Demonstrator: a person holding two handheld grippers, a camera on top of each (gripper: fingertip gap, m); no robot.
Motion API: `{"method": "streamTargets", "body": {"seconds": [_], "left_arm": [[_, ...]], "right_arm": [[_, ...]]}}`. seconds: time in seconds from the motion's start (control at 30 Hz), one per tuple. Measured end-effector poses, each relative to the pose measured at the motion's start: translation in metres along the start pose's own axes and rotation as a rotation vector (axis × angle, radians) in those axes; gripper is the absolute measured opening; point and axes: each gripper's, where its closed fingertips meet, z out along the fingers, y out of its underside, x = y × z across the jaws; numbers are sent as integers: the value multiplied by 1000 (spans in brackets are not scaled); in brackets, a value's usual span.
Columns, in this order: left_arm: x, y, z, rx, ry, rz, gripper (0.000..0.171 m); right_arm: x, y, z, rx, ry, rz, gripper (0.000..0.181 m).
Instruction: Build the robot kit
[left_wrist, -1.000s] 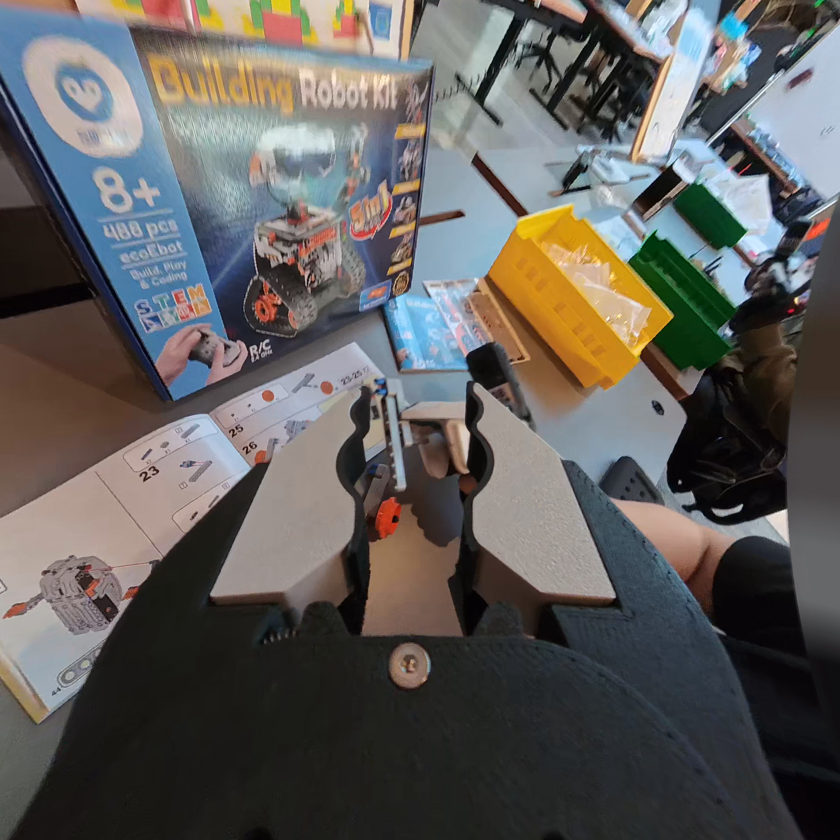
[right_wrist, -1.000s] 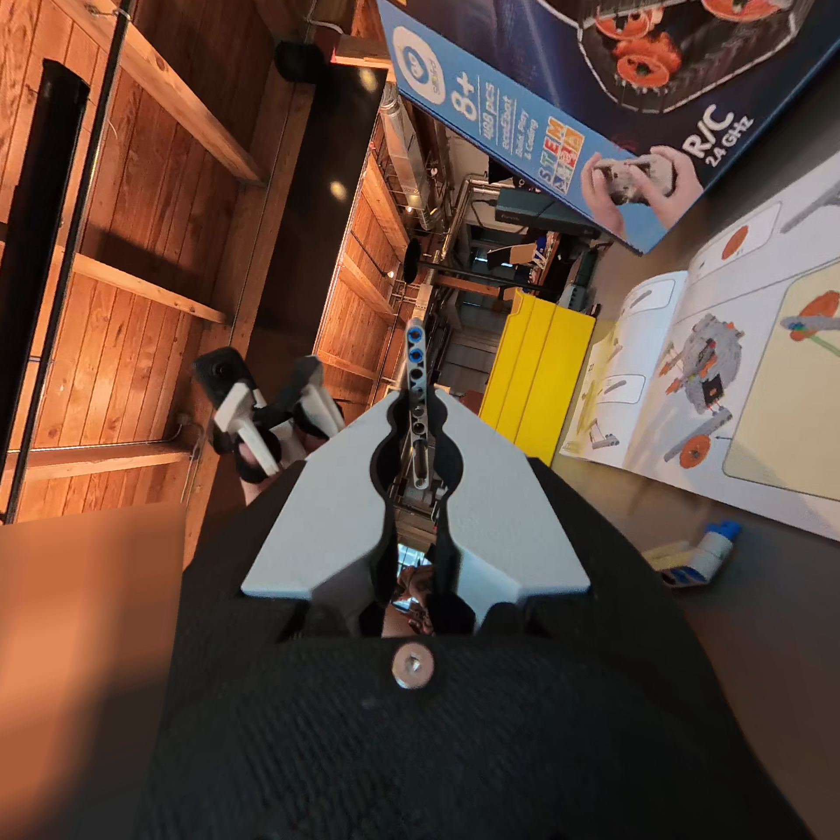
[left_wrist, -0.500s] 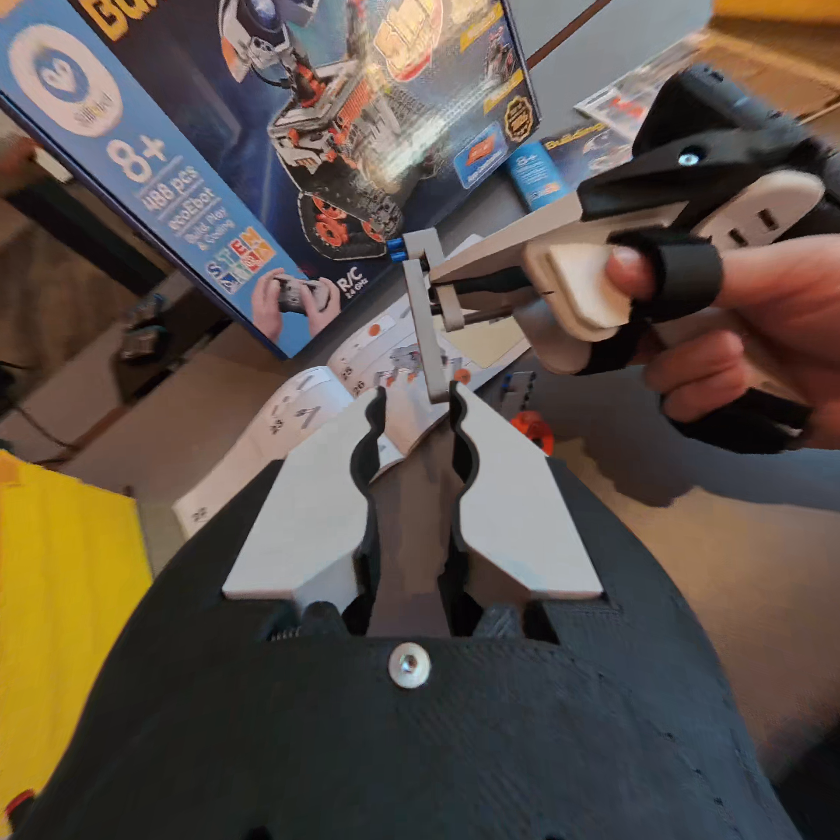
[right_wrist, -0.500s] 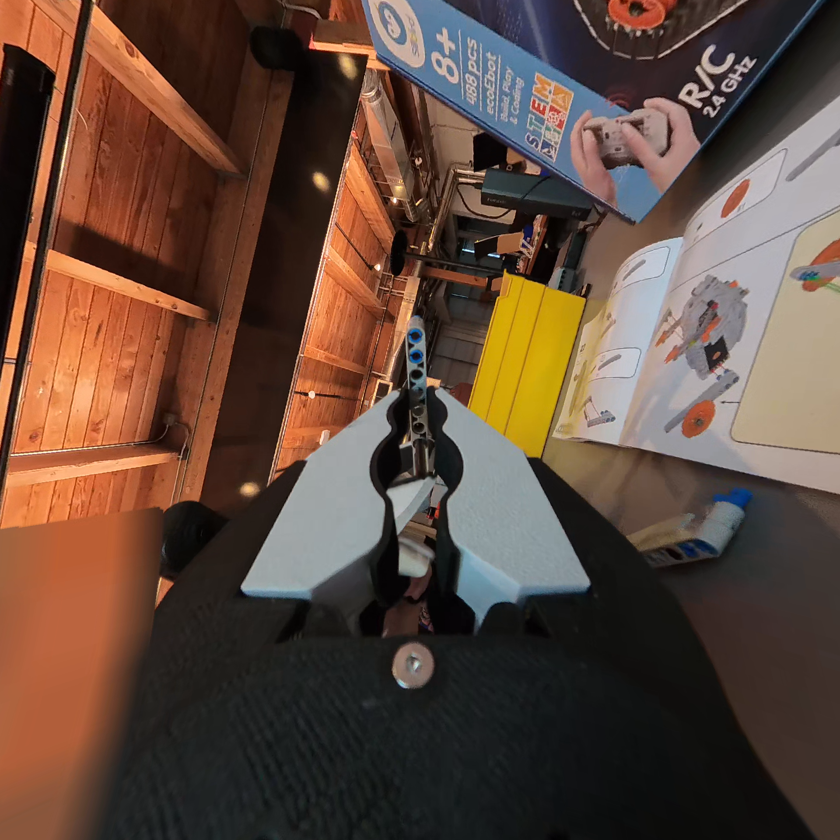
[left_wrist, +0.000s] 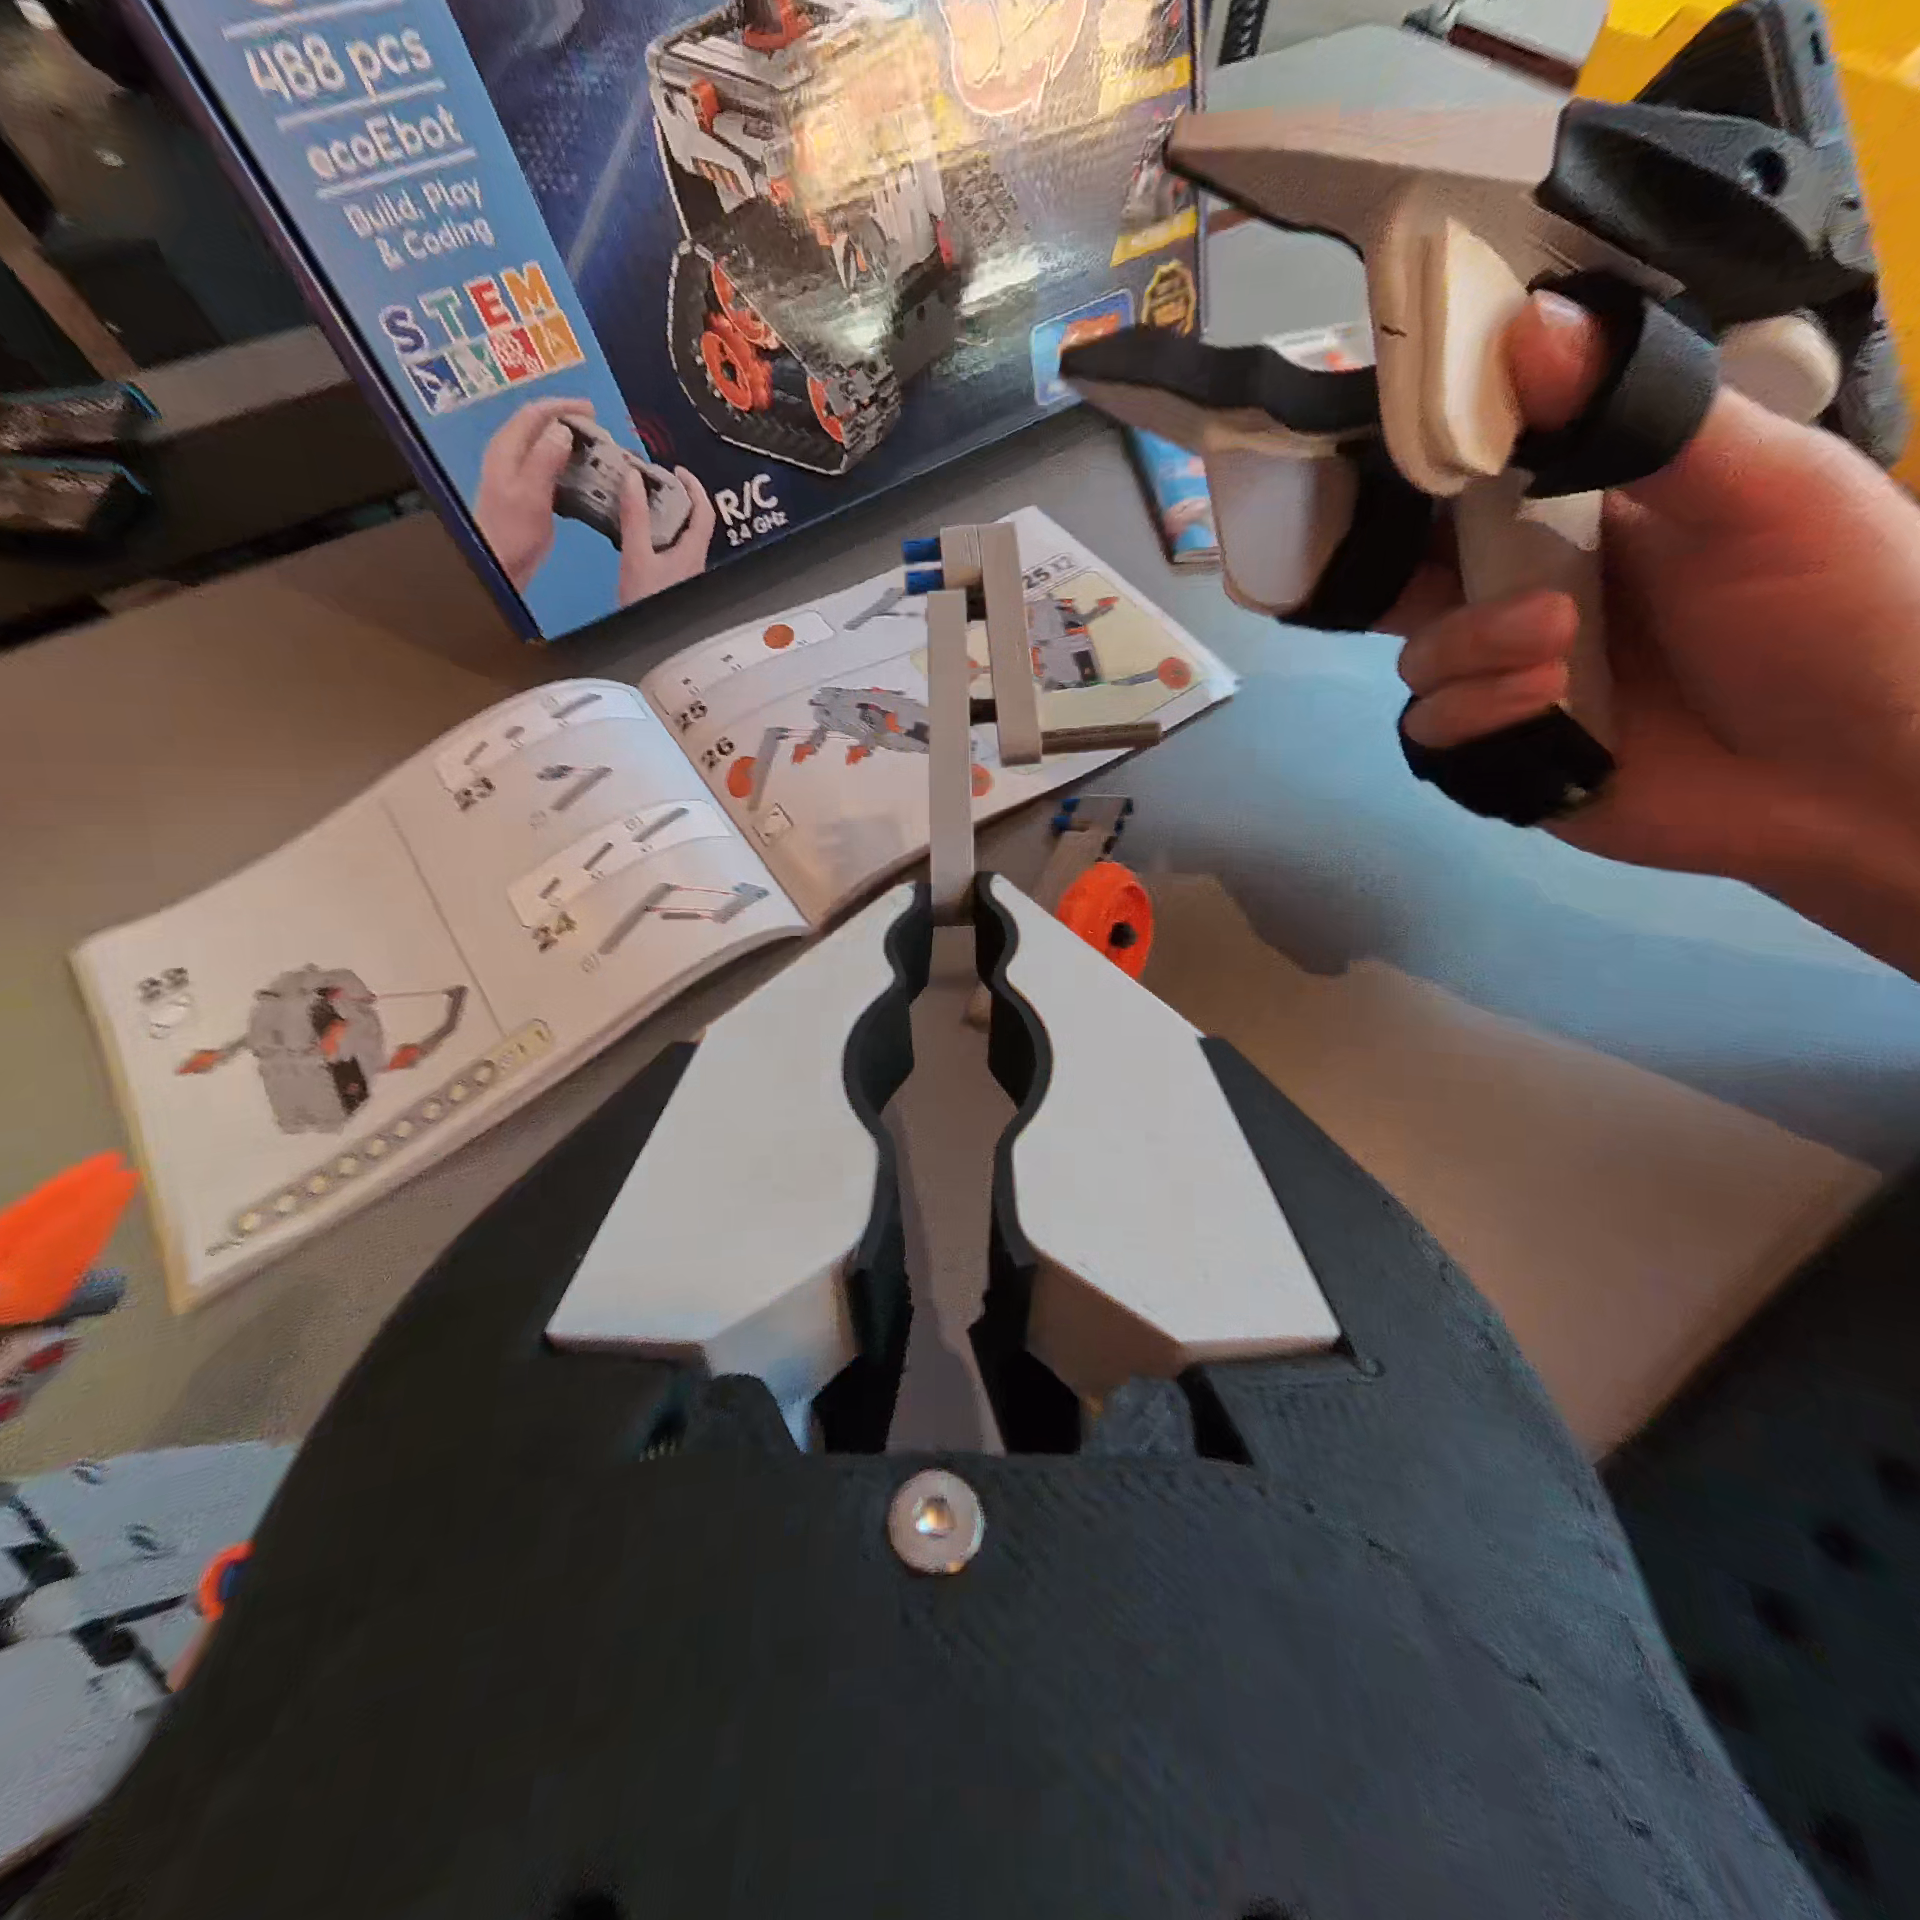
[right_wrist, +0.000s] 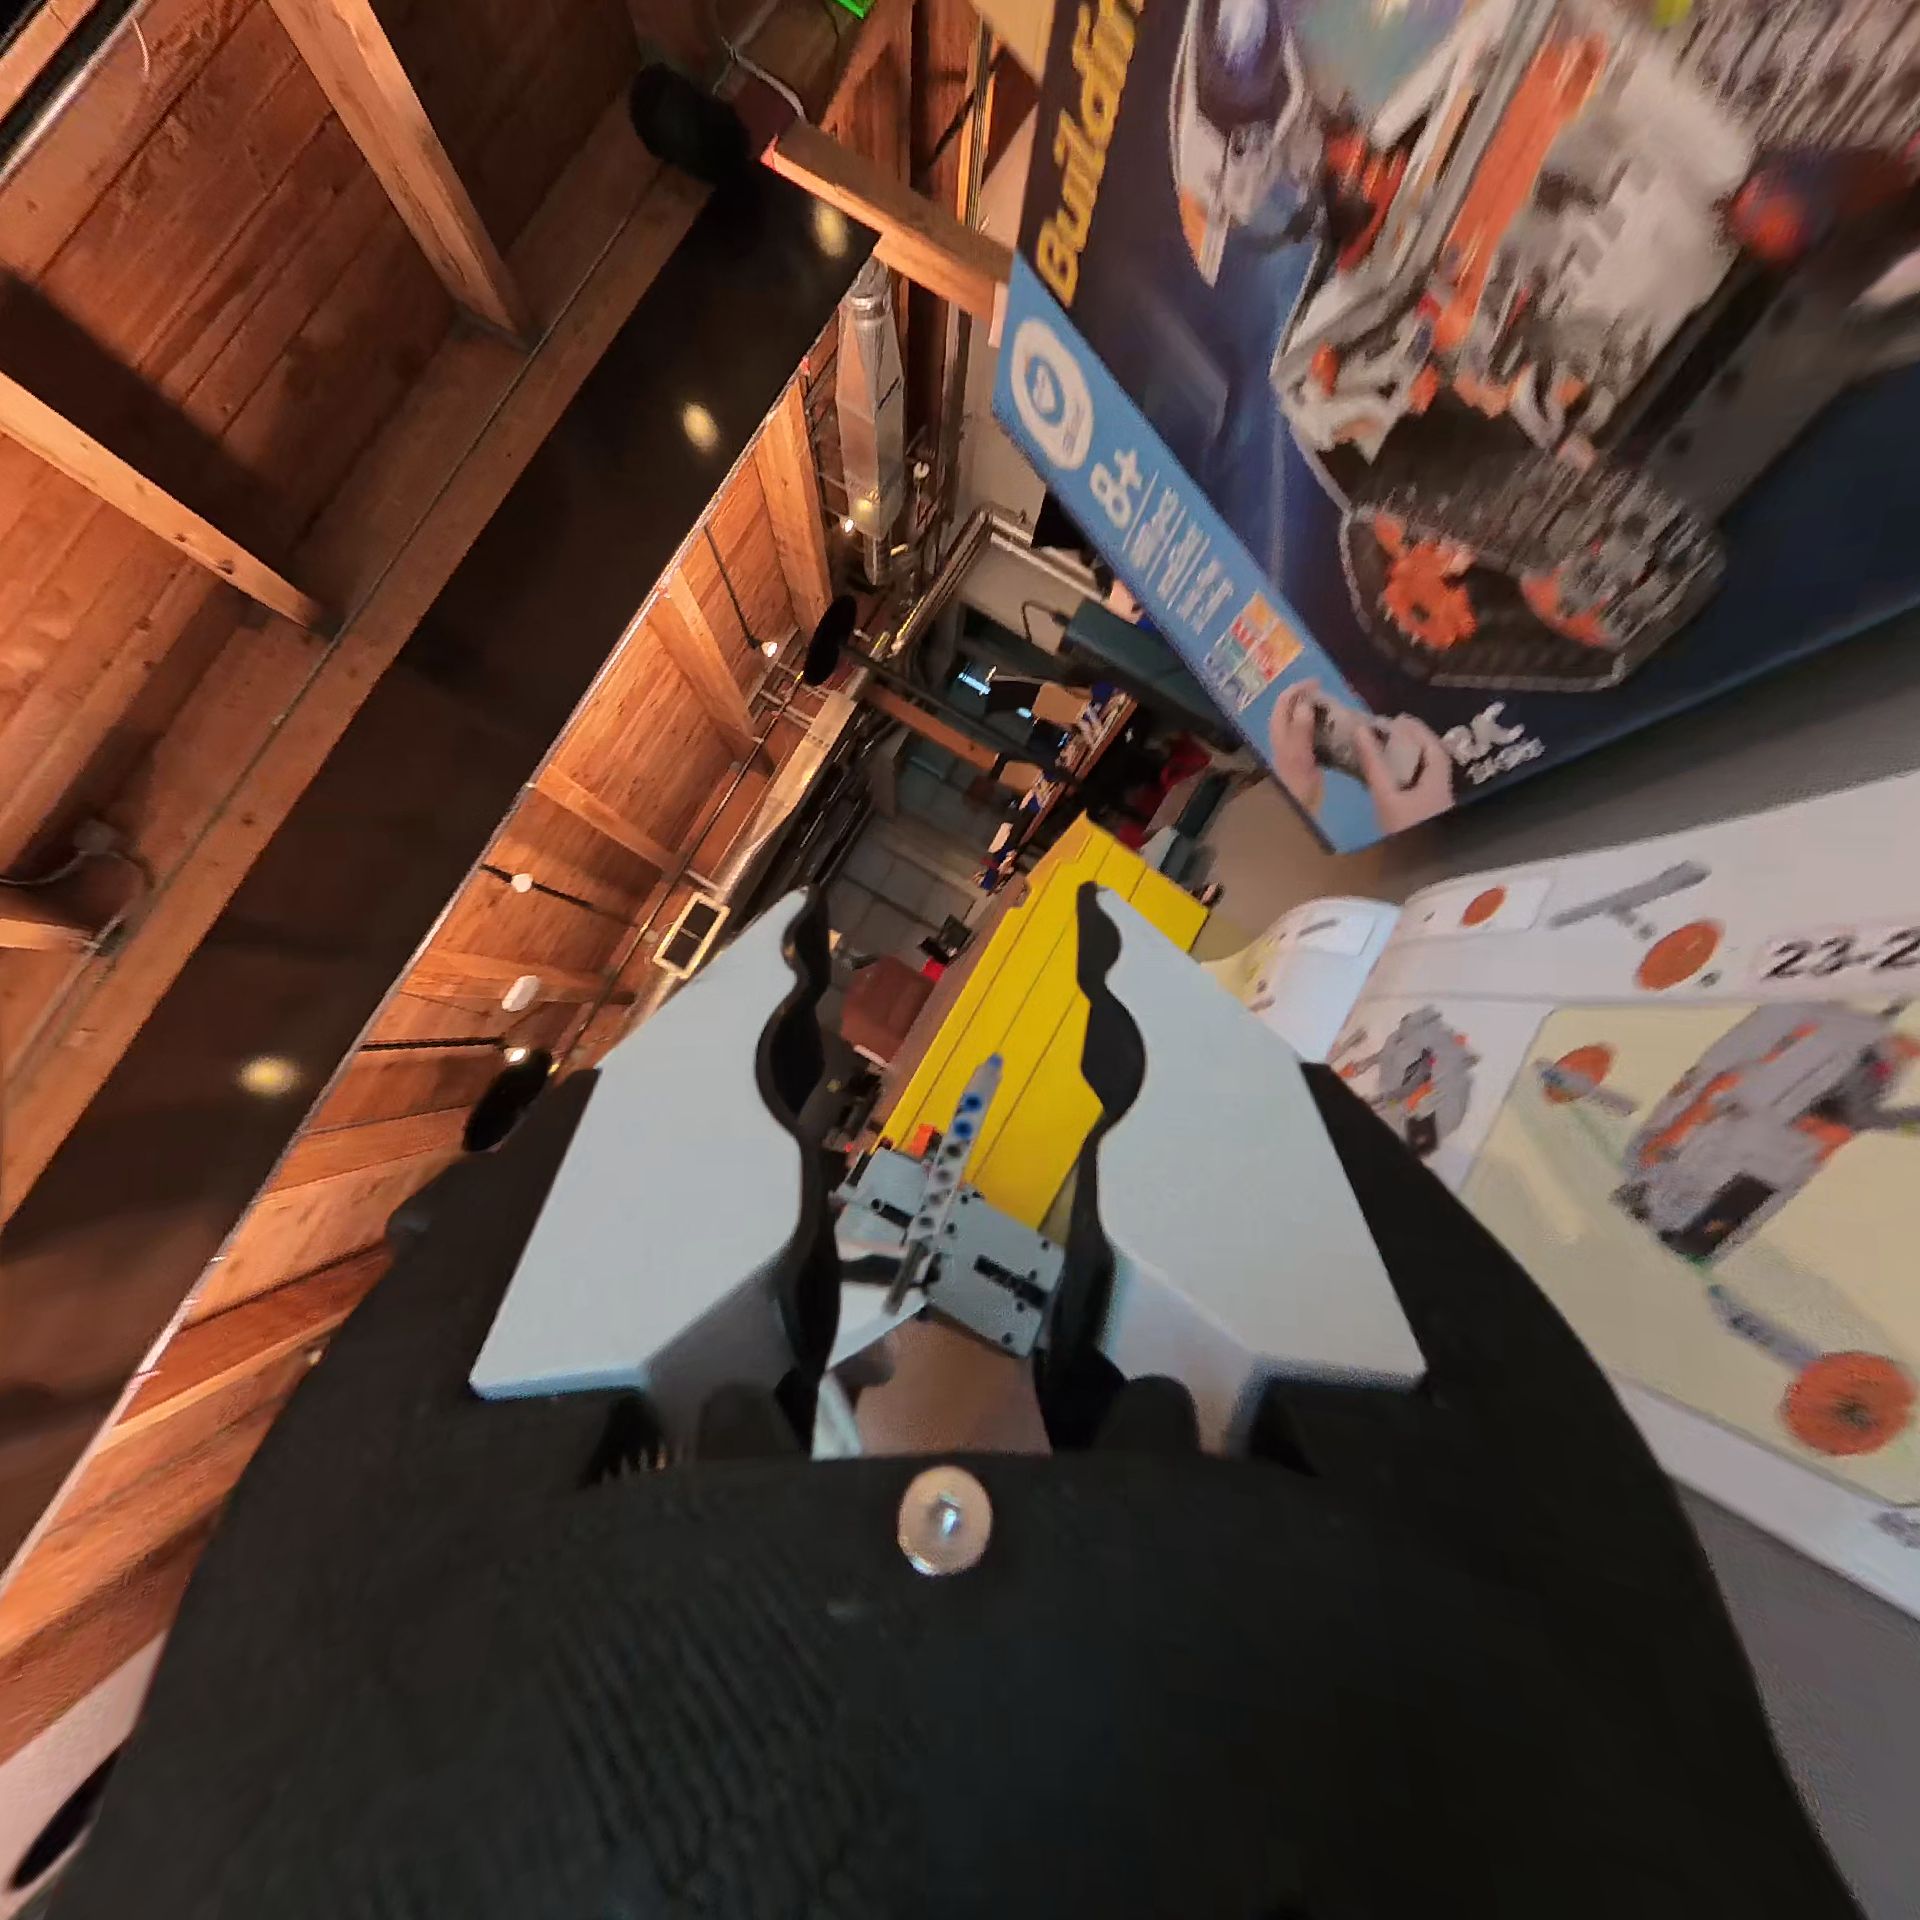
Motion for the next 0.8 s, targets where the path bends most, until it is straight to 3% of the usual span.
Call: {"method": "streamTargets", "body": {"seconds": [0.17,0.37,0.63,0.8], "left_arm": [[-5,9,-15,22,-22,-66,6],[-20,35,-46,-21,-112,-47,6],[-33,53,-75,-35,-18,-191,6],[-44,47,-96,3,-23,-229,6]], "right_arm": [[28,-39,-18,77,150,-127,48],[68,-79,-38,83,424,-485,46],[82,-62,-25,-14,479,-700,42],[85,-57,-23,-41,483,-710,41]]}}
